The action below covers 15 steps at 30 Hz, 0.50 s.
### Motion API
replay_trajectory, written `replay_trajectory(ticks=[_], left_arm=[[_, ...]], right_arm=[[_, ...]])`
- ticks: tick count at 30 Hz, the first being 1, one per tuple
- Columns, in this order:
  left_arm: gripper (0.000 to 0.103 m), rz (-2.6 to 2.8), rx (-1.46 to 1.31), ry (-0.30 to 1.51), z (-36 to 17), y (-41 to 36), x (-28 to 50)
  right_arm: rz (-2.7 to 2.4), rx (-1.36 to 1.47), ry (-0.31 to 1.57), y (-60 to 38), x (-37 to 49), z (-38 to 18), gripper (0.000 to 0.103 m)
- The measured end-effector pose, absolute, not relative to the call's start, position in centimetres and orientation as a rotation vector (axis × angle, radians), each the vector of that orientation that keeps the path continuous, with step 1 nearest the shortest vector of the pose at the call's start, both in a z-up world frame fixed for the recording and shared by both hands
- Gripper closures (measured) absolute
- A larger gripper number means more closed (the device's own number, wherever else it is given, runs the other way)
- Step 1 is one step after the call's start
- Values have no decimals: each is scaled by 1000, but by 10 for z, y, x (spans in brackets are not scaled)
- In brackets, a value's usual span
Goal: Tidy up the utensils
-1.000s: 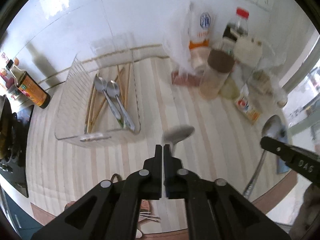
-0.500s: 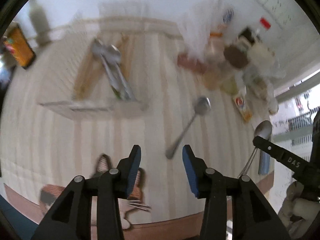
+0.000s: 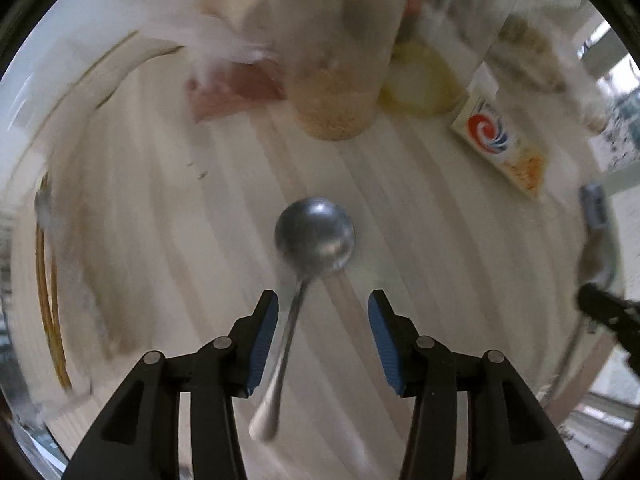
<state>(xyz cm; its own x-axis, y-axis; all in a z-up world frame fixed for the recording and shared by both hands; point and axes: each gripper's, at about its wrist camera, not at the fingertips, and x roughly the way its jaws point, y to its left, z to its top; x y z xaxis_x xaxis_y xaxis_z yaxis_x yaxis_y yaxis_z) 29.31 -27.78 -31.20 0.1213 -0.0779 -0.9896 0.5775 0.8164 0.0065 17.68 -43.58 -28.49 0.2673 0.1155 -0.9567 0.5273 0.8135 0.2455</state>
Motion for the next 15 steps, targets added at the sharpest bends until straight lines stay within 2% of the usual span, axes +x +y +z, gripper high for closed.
replay_trajectory(ticks=[2,3,6,7,9,15], left_arm=[[54,-508,433,1335,-311,-280,299],[58,-512,411,1338,-311,-280,302],[75,-498,388,1330,-309,-283,310],[90,-493,384,1327,-308,-284,311],[100,-486,381,1332,-308,-284,313],[103,-473,346,1301,-296,-274,301]], right_arm=[[-311,604,1286,-443,178,-286,100],[-314,608,1284,-446,178,-287,100],[-315,621,1284,-448,180,-289,100],[-314,623,1286,-448,180,-289,100],[-306,623,1290,-451,180,-287,100],[-291,614,1285,-450,178,-283,100]])
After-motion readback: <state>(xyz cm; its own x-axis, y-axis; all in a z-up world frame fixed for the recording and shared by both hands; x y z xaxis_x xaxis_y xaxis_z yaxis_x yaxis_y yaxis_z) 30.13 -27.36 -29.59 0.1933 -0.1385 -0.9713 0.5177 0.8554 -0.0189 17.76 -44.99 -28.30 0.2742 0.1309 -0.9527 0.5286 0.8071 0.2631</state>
